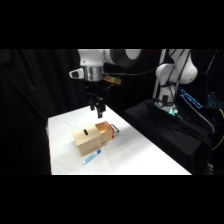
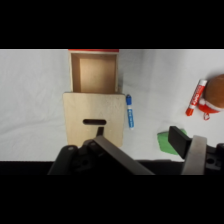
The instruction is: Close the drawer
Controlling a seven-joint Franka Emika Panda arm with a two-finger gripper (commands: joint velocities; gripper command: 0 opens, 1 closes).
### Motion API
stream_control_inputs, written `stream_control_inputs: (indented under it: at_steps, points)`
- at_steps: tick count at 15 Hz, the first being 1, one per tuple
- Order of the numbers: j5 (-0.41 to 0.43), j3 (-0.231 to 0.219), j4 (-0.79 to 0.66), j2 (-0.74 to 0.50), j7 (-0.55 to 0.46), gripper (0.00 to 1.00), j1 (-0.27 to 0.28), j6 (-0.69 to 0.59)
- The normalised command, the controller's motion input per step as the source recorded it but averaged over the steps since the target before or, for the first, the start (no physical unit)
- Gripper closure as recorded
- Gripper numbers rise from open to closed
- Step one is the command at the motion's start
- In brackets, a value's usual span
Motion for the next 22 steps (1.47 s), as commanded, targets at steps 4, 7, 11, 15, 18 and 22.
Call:
stream_control_inputs:
  at_steps: [4,7,11,15,18,22]
  points:
    - [0.000,0.024,-0.07,-0.07,0.00,0.00,-0.020,0.02]
    - [-0.015,0.017,-0.31,-0.25,0.00,0.00,-0.024,0.17]
    - [-0.053,-0.001,-0.48,-0.36,0.04,0.00,-0.031,0.28]
    - [-0.074,-0.020,-0.52,-0.42,0.07,0.00,-0.044,0.31]
    - [-0.078,-0.022,-0.48,-0.38,0.11,0.00,-0.051,0.31]
    - [-0.124,-0.011,-0.43,-0.31,0.16,0.00,-0.055,0.34]
